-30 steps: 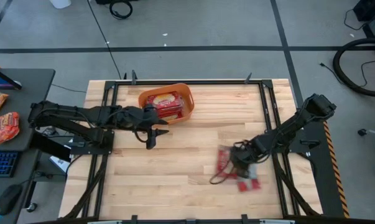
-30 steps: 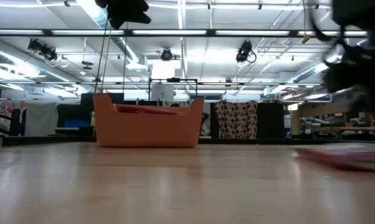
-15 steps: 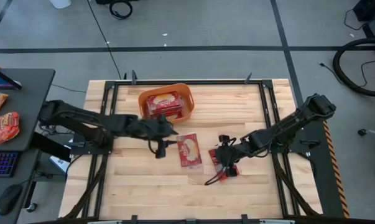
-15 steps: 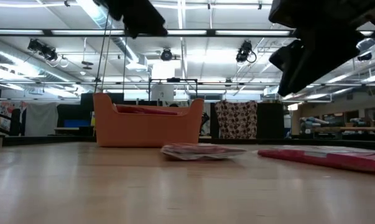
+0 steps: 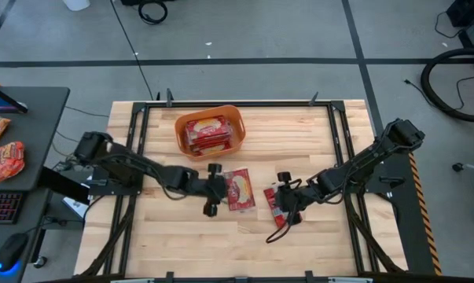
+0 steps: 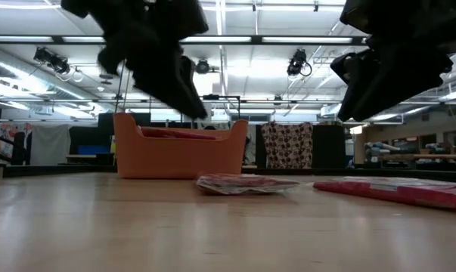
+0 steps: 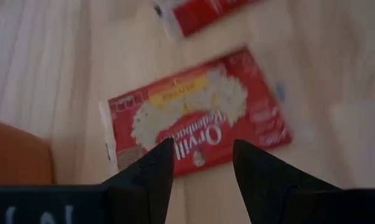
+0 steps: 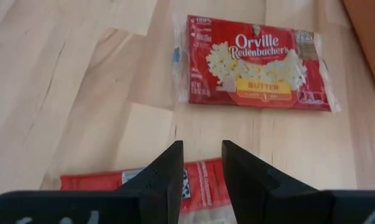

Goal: Sort popcorn bags into baskets
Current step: Put the popcorn bag into the orange bin

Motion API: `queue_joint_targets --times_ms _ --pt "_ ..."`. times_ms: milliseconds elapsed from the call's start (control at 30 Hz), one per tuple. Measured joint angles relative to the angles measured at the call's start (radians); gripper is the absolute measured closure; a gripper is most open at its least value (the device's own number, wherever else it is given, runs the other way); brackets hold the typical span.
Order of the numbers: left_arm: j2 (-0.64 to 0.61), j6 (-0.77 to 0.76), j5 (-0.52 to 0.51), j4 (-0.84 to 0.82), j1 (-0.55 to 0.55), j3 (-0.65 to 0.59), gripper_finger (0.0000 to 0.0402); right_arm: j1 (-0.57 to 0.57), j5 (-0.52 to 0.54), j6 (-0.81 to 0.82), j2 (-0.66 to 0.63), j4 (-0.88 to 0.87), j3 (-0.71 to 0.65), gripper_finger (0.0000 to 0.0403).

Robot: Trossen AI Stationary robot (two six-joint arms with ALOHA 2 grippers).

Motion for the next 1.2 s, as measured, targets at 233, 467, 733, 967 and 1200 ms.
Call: queue_joint_targets --times_ms 233,467,733,967,1200 --pt "0.118 0.279 -0.222 -0.011 -0.075 0.000 0.0232 -0.001 -0.004 0.043 0.000 0.014 0.000 0.0288" --pt "0.208 0.651 -0.376 0.028 -0.138 0.000 0.0232 -0.001 -0.007 0.060 0.000 0.016 0.000 0.0288" --pt "0.300 0.738 -0.379 0.134 -0.109 0.001 0.0232 -0.001 -0.006 0.061 0.000 0.031 0.000 0.0288" --pt "0.309 0.731 -0.340 0.150 -0.065 0.003 0.0259 -0.001 -0.006 0.060 0.000 0.035 0.000 0.0288" --pt "0.307 0.673 -0.321 0.143 -0.062 0.011 0.0380 -0.002 -0.006 0.060 0.000 0.035 0.000 0.0288"
